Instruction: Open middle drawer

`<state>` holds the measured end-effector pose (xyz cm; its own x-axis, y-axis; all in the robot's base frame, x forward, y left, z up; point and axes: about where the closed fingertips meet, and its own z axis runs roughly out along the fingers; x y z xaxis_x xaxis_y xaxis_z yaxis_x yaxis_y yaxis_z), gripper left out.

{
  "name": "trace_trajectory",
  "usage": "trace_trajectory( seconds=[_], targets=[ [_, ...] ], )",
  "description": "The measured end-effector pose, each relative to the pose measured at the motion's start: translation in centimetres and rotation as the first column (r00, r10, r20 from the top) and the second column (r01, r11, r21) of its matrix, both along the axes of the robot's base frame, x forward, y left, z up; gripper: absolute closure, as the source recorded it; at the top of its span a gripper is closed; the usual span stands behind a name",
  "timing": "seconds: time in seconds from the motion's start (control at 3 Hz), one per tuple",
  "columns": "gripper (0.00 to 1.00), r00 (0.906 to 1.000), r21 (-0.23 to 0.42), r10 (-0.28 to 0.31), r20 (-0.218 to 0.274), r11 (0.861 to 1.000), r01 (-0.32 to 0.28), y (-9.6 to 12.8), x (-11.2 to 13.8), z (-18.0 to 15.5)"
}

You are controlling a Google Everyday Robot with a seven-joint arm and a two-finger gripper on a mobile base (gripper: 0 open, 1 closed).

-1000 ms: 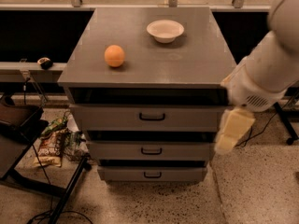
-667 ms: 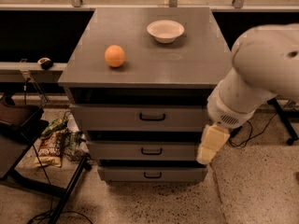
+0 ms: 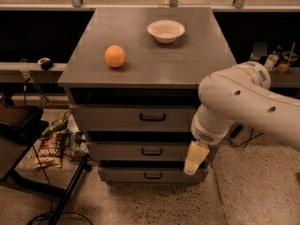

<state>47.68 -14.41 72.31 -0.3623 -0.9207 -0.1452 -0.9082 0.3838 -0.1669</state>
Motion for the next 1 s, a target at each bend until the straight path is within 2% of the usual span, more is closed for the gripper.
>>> trace_trajectory(
  seconds=[0.33, 0.67, 1.0],
  targets=[
    [0.00, 0.9933, 0.065, -0.045, -0.106, 0.996, 0.053, -1.4, -0.1, -3.1],
    [0.00, 0.9910, 0.087, -0.047, -0.125, 0.995, 0.058, -0.6, -0.2, -3.7],
    [0.00, 0.9902, 0.023, -0.049, -0.131, 0.998, 0.052, -1.2, 0.5, -6.0]
  ],
)
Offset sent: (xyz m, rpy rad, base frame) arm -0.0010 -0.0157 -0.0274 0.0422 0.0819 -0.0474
